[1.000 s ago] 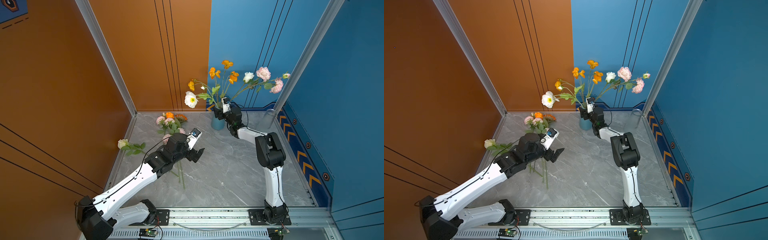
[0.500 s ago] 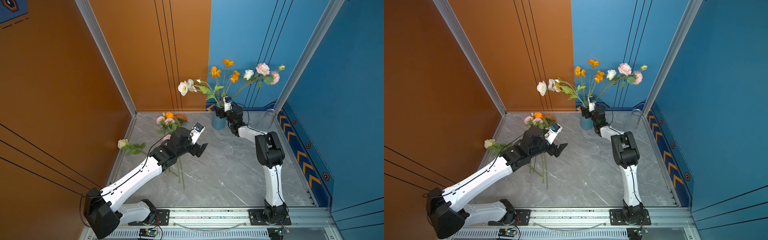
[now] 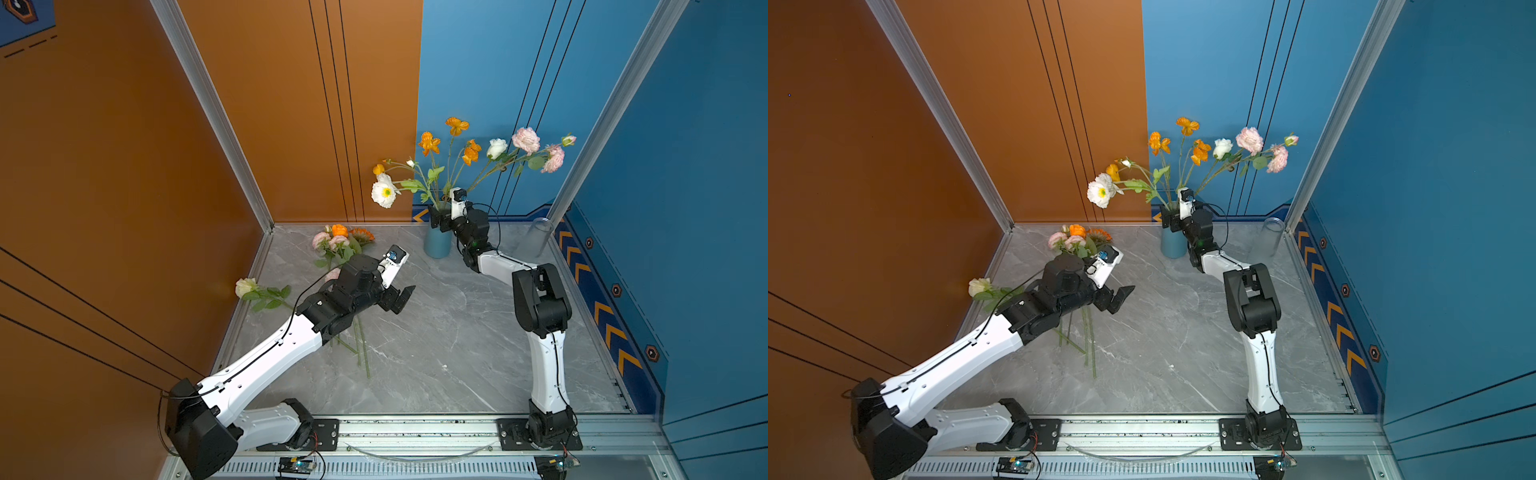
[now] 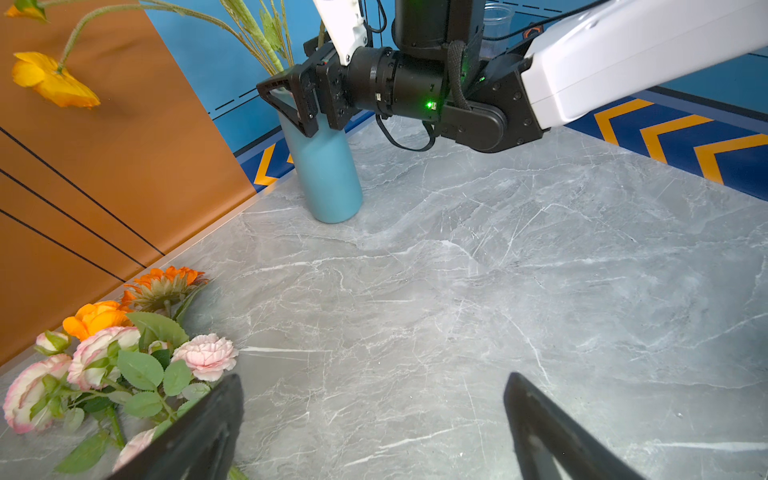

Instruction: Arrange the flowers into the vase

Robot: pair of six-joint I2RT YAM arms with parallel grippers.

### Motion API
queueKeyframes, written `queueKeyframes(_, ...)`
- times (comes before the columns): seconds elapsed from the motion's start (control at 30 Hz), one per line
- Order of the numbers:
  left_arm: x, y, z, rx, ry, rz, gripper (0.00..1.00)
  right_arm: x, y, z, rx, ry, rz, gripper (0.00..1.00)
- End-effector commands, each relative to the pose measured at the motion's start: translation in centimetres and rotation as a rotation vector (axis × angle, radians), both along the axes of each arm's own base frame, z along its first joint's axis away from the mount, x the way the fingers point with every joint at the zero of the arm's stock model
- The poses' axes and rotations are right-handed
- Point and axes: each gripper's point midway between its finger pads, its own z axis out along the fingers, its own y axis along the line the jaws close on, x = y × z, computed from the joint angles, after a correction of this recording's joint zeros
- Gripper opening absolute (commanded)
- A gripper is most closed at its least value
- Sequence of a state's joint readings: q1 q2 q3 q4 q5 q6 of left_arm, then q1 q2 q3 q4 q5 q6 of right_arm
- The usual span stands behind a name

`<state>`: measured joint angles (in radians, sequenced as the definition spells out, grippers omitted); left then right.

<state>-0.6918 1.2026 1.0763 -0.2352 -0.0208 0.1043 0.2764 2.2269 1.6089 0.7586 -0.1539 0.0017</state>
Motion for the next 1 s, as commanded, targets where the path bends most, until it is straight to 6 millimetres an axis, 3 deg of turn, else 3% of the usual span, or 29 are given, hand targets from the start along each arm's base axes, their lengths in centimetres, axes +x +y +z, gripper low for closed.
queueKeyframes(0.0, 0.0, 0.5, 0.6, -0.023, -0.006, 0.011, 0.98, -0.8, -0.2, 2.7, 0.019, -0.047, 0.002, 1.00)
queueKeyframes(0.33, 0.1, 0.7, 0.9, -0.030, -0.013, 0.016, 0.98, -1.8, -0.3, 1.9, 0.017, -0.009, 0.000, 1.00)
queueKeyframes(0.5, 0.5, 1.3, 1.9, -0.059, -0.024, 0.059, 0.98, -3.5, -0.6, 0.6, 0.013, 0.032, -0.012, 1.00)
queueKeyframes(0.57, 0.9, 1.7, 2.6, -0.075, -0.024, 0.100, 0.98, -4.7, -0.9, 0.9, 0.011, 0.036, -0.022, 1.00)
queueKeyframes(0.67, 2.2, 2.5, 5.4, -0.146, -0.018, 0.211, 0.98, -6.8, -1.1, 0.1, -0.002, 0.081, -0.029, 1.00)
queueKeyframes(0.8, 3.1, 4.5, 13.2, -0.337, 0.011, 0.407, 0.98, -11.4, -1.2, -1.7, -0.047, 0.152, -0.048, 1.00)
queueKeyframes(0.9, 2.3, 6.3, 16.3, -0.474, 0.006, 0.481, 0.98, -15.2, -0.9, -2.5, -0.058, 0.200, -0.060, 1.00)
queueKeyframes(0.97, 1.5, 7.1, 16.8, -0.526, 0.013, 0.500, 0.98, -17.6, -0.7, -2.5, -0.065, 0.219, -0.076, 1.00)
